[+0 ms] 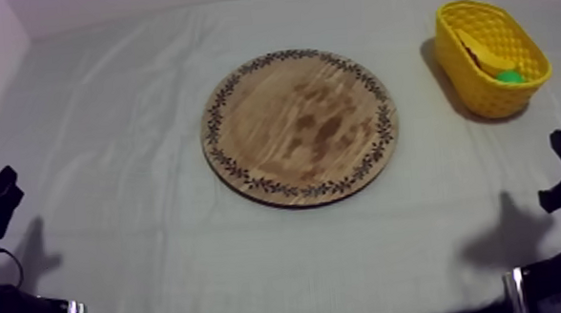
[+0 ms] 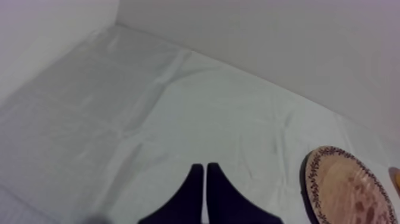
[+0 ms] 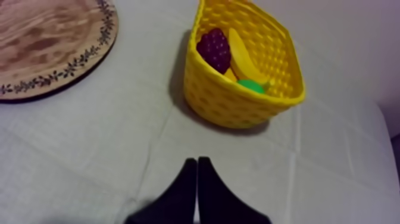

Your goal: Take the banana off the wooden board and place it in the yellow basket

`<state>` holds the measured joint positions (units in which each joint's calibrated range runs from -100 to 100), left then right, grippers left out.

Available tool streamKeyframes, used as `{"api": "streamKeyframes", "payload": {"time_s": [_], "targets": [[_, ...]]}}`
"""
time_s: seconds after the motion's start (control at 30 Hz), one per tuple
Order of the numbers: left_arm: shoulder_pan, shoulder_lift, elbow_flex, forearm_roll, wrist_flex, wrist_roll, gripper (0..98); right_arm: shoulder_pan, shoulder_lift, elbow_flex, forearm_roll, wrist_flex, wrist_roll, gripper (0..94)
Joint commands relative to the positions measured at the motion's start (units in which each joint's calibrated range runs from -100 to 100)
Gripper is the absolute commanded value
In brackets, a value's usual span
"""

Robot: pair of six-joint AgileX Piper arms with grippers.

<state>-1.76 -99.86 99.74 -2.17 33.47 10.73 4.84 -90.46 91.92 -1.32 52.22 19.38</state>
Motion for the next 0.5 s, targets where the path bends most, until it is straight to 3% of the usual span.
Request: {"api": "streamKeyframes", "payload": {"time_s": [0.0, 0.17, 0.33, 0.47], "targets": [[0.0, 0.0, 0.0, 0.00, 0.0, 0.0, 0.1, -1.0, -3.3, 1.3, 0.4, -0.8, -1.4, 0.7], [0.0, 0.0, 0.0, 0.00, 0.0, 0.0, 0.1, -2.2, -4.9, 3.6, 0.8, -2.7, -5.3, 0.7], [0.0, 0.0, 0.0, 0.00, 0.0, 0.0, 0.1, -0.3, -5.2, 6.3, 0.5, -9.0, -14.3, 0.6], [0.0, 0.0, 0.0, 0.00, 0.0, 0.0, 0.1, 0.7, -5.3, 7.5, 0.2, -14.5, -13.1, 0.6]]}}
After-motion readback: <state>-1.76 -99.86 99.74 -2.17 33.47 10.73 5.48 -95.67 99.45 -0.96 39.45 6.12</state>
